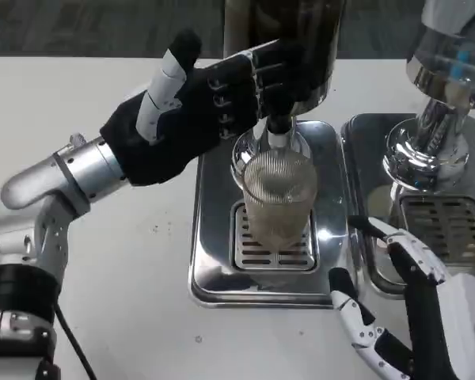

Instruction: Grasp the cup under the faucet to collect the drink, then remove the cup.

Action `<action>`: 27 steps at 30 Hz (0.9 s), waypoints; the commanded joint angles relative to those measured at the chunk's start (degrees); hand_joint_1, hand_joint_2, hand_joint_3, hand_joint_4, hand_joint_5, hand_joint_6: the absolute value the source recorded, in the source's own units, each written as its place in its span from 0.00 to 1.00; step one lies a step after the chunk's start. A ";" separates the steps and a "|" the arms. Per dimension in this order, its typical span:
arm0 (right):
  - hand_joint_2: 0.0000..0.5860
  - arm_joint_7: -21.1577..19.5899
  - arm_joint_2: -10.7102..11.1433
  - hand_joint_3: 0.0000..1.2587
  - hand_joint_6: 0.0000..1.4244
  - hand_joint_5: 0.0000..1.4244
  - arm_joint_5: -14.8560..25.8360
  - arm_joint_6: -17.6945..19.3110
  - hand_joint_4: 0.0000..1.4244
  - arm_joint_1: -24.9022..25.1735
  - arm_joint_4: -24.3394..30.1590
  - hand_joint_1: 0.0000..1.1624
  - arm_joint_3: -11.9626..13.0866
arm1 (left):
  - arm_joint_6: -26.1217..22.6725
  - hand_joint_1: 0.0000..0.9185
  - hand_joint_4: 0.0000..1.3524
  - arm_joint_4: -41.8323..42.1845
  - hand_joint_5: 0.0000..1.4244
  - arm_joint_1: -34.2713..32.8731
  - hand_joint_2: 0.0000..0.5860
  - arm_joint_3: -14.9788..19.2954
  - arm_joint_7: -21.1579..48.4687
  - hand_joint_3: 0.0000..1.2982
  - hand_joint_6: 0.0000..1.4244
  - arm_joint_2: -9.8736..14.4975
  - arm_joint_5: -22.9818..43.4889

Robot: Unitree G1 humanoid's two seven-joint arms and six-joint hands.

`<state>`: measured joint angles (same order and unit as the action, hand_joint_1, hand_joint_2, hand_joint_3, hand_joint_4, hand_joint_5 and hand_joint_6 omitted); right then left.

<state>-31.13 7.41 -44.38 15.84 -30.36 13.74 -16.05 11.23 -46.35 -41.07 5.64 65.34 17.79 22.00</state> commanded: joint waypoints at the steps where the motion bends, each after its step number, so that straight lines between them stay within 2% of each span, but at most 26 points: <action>1: 0.65 -0.59 -0.14 0.26 0.18 0.17 0.00 0.49 0.21 -0.48 0.13 0.31 0.05 | 4.34 0.00 0.06 -1.24 0.09 -0.96 0.10 -1.51 0.42 0.09 0.02 0.66 -3.88; 12: 0.65 -0.05 -0.10 0.26 0.18 0.18 0.26 0.64 0.21 -0.14 0.13 0.31 -0.30 | 13.42 0.00 0.06 -2.51 0.08 -0.52 0.10 -5.11 0.39 0.10 0.00 2.35 -10.28; 27: 0.65 1.01 0.13 0.25 0.15 0.17 1.47 0.33 0.20 0.27 0.52 0.31 0.31 | 25.17 0.00 0.02 -3.86 0.03 0.80 0.10 -10.56 -1.47 0.09 0.00 3.79 -15.26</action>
<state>-30.40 7.53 -43.44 15.84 -29.88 13.81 -16.01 35.72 -48.51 -42.51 -2.24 62.97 20.89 10.87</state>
